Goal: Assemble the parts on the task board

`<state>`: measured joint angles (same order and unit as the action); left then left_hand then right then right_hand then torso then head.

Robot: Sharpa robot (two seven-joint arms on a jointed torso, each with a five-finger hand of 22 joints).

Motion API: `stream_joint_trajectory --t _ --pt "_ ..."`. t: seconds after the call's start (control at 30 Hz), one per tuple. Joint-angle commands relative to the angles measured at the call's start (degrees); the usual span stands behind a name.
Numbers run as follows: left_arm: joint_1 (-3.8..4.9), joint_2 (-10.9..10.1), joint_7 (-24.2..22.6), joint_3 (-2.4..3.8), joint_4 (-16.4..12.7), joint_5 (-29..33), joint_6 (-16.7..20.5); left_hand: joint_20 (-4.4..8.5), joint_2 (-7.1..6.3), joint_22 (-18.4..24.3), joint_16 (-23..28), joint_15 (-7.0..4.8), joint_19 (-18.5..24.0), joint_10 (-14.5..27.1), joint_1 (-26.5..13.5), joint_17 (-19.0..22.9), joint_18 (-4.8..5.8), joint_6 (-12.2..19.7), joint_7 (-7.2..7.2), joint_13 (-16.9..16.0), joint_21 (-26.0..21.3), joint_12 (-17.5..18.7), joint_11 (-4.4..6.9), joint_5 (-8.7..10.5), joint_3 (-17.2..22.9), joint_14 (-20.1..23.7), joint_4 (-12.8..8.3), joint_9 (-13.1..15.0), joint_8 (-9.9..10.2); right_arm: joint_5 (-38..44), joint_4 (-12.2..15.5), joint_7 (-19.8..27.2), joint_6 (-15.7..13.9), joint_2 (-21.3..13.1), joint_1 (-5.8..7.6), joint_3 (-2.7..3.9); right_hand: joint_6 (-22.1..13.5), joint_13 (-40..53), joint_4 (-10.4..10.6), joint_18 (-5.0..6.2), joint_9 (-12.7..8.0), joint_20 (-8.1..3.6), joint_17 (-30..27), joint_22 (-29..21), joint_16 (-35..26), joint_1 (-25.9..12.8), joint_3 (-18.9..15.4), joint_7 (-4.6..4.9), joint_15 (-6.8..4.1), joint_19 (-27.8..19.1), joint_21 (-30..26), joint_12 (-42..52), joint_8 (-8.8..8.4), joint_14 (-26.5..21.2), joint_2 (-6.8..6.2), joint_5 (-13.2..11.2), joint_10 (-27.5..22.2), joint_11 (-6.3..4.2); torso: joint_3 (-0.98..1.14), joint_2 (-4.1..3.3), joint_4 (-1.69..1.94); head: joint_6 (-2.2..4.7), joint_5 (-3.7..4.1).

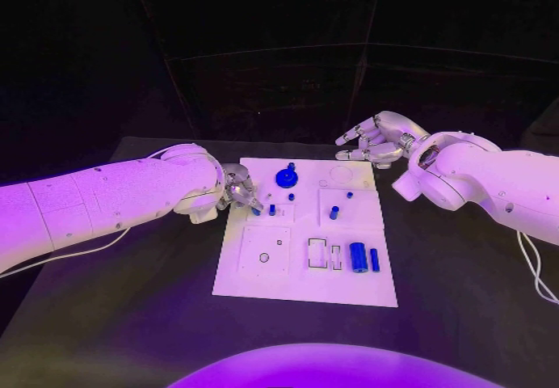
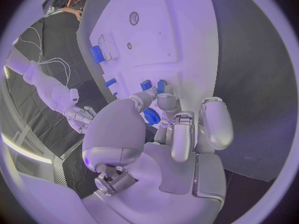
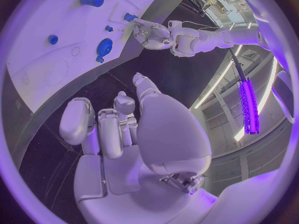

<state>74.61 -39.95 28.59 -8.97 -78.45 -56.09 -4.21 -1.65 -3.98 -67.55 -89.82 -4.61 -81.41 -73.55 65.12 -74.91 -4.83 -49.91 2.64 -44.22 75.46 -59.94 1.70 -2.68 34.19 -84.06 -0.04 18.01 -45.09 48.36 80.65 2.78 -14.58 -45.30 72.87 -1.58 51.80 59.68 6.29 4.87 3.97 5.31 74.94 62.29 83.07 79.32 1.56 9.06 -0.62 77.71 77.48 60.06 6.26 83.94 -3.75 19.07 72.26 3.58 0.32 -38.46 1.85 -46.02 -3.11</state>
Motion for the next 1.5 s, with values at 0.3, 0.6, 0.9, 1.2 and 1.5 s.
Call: stream_joint_trajectory --t 0.3,0.6,0.9,1.2,1.5 --pt "-0.03 -1.7 -3.95 -0.02 -2.14 0.68 5.06 0.24 -0.25 -0.35 -0.18 -0.32 -0.08 -0.33 0.82 -15.09 0.22 -0.22 -0.31 0.15 0.2 0.2 0.16 -0.2 4.12 -5.94 -4.76 0.01 -0.18 0.08 0.02 0.4 0.4 -0.03 0.11 0.03 -0.27 -0.05 -0.21 0.49 -0.01 0.01 3.7 -0.09 -0.13 0.04 0.02 -0.04 -0.09 -0.15 -0.3 0.19 0.33 3.37 0.65 0.21 -0.37 0.16 0.04 -0.01 -0.02 -0.05 0.01" --pt "-0.44 -2.54 -4.91 -0.04 -3.13 -0.11 8.76 0.25 -0.41 -0.95 -0.18 -0.33 -0.33 -0.65 1.08 -15.09 0.33 -0.36 -0.31 -0.02 0.58 0.08 0.19 -0.21 4.31 -5.94 -4.94 -0.01 -0.22 0.08 0.02 0.42 0.41 -0.07 0.11 0.03 -0.27 -0.05 -0.21 0.49 -0.01 0.01 3.7 -0.09 -0.13 0.04 0.02 -0.04 -0.09 -0.15 -0.3 0.19 0.33 3.37 0.65 0.21 -0.37 0.16 0.07 0.02 0.04 -0.19 -0.12" --pt "-1.44 -2.46 -3.48 -0.04 -3.08 -1.68 9.64 0.25 -0.38 -1.06 -0.18 -0.34 -0.39 -0.73 1.1 -15.09 0.35 -0.44 -0.31 0.01 0.66 0.1 0.19 -0.21 4.36 -5.94 -4.91 -0.01 -0.25 0.08 0.0 0.41 0.44 -0.15 0.11 0.03 -0.27 -0.05 -0.21 0.49 -0.01 0.01 3.7 -0.09 -0.13 0.04 0.02 -0.04 -0.09 -0.15 -0.3 0.19 0.33 3.37 0.65 0.21 -0.37 0.16 0.05 0.0 -0.05 -0.31 -0.25" --pt "-2.17 -2.3 -2.13 -0.04 -2.88 -3.97 9.73 0.25 -0.41 -1.38 -0.18 -0.34 -0.54 -0.89 1.24 -15.09 0.42 -0.56 -0.31 0.1 0.87 0.16 0.2 -0.23 4.55 -5.94 -4.96 -0.02 -0.29 0.08 -0.02 0.4 0.46 -0.22 0.11 0.03 -0.27 -0.05 -0.21 0.49 -0.01 0.01 3.7 -0.09 -0.13 0.04 0.02 -0.04 -0.09 -0.15 -0.3 0.19 0.33 3.37 0.65 0.21 -0.37 0.16 0.02 -0.02 -0.04 -0.33 -0.37" --pt "-2.35 -2.27 -1.59 -0.04 -2.8 -4.25 8.57 0.25 -0.45 -1.45 -0.18 -0.35 -0.58 -0.94 1.32 -15.09 0.43 -0.6 -0.31 0.21 0.93 0.24 0.21 -0.24 4.65 -5.94 -5.01 -0.02 -0.31 0.08 -0.08 0.41 0.58 -0.18 0.1 0.03 -0.27 -0.05 -0.21 0.49 -0.01 0.01 3.7 -0.09 -0.13 0.04 0.02 -0.04 -0.09 -0.15 -0.3 0.19 0.33 3.37 0.65 0.21 -0.37 0.16 -0.02 -0.02 -0.04 -0.48 -0.47"
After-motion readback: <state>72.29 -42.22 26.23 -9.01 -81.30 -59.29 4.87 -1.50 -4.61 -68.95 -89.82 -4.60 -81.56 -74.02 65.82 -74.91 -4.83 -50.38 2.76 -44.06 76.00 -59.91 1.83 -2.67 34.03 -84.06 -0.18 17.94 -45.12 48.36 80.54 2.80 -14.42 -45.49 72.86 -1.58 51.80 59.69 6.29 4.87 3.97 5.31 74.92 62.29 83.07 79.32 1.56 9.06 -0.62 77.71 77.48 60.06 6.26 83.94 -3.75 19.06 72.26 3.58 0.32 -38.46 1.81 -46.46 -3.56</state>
